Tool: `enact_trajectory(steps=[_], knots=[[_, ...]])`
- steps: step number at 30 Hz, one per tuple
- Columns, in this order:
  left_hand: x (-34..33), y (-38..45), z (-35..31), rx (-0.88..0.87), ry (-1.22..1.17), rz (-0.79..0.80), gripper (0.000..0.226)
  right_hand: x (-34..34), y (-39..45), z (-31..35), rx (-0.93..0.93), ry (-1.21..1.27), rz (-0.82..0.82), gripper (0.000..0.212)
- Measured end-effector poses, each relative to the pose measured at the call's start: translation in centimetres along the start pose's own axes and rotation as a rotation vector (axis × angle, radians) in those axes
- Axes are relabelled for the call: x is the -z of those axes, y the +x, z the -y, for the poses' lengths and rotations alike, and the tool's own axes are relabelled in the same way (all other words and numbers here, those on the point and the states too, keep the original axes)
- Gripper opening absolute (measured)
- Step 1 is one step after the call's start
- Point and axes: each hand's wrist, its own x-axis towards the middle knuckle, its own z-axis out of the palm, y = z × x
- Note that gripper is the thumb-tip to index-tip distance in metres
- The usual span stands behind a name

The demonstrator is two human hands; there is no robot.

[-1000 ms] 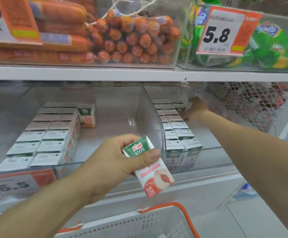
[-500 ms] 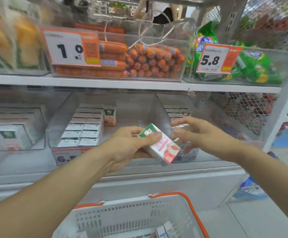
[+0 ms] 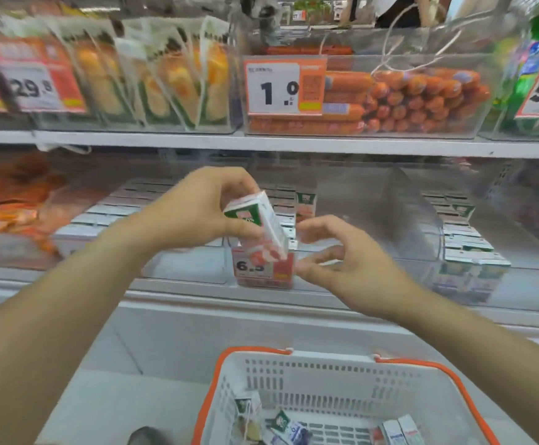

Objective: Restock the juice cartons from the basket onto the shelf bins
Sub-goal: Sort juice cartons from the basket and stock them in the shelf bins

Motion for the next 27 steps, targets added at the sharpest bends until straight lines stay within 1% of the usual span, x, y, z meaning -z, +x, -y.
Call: enact_trajectory(steps=[2, 3, 5, 6, 8, 11, 15, 17, 19, 22, 23, 24, 25, 27], knots=[[2.7, -0.4, 2.4, 0.037, -0.004, -0.094, 0.044, -0.6, 1.4, -1.2, 0.166, -0.377, -0.041, 0.040], [3.9, -0.5, 3.8, 0.069, -0.022, -0.121, 0.043, -0.7, 2.0, -2.1, 0.208, -0.514, -0.049, 0.038], [5.5, -0.6, 6.9, 0.137, -0.040, -0.149, 0.041, -0.7, 2.7, -4.2, 0.195, -0.694, -0.034, 0.039], [6.0, -0.4, 8.5, 0.163, -0.022, -0.161, 0.040, -0.7, 2.9, -5.3, 0.183, -0.739, -0.033, 0.038], [6.1, 0.4, 11.5, 0.188, 0.069, -0.175, 0.038, -0.8, 3.2, -6.9, 0.166, -0.745, -0.047, 0.034], [5.3, 2.5, 15.1, 0.206, 0.344, -0.162, 0.041, -1.0, 3.3, -8.2, 0.188, -0.766, -0.109, 0.027], [4.3, 4.5, 17.4, 0.295, 0.832, 0.002, 0.056, -1.5, 3.2, -8.7, 0.243, -0.781, -0.189, 0.023], [3.7, 4.8, 18.1, 0.307, 0.964, 0.048, 0.060, -1.6, 3.3, -9.0, 0.245, -0.781, -0.206, 0.023], [3.3, 4.8, 18.6, 0.297, 0.967, 0.037, 0.061, -1.7, 3.3, -9.3, 0.242, -0.793, -0.214, 0.022], [3.8, 4.1, 18.6, 0.334, 0.879, -0.009, 0.066, -1.9, 3.4, -9.4, 0.255, -0.773, -0.206, 0.022], [4.0, 3.8, 18.2, 0.349, 0.851, -0.043, 0.063, -1.9, 3.4, -9.3, 0.259, -0.756, -0.203, 0.023], [4.1, 3.4, 17.7, 0.333, 0.811, -0.113, 0.054, -1.9, 3.4, -9.2, 0.260, -0.737, -0.203, 0.025], [4.0, 2.8, 16.8, 0.283, 0.746, -0.219, 0.041, -1.8, 3.3, -9.1, 0.265, -0.713, -0.212, 0.028], [2.8, 1.2, 14.4, 0.131, 0.573, -0.446, 0.015, -1.7, 2.9, -8.6, 0.305, -0.646, -0.264, 0.031]])
